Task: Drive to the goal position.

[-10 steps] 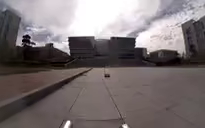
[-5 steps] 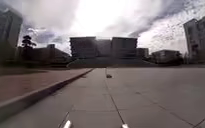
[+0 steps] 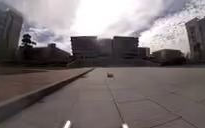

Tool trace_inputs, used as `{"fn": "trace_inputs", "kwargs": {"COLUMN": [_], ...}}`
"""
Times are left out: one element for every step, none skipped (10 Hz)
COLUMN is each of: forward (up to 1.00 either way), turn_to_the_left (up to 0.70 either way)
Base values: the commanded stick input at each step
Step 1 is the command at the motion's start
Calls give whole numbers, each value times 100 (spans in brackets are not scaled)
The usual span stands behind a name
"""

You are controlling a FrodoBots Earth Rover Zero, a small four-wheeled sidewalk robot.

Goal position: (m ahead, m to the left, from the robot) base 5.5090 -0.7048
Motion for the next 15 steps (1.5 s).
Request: {"fn": "trace_inputs", "kwargs": {"forward": [100, 100, 100, 100, 100, 100, 100, 100, 100, 100, 100, 100, 100, 100, 100], "turn_to_the_left": [0, 0, 0, 0, 0, -6, -17, -31, -26, 0, 0, 0, 0, 0, 0]}}
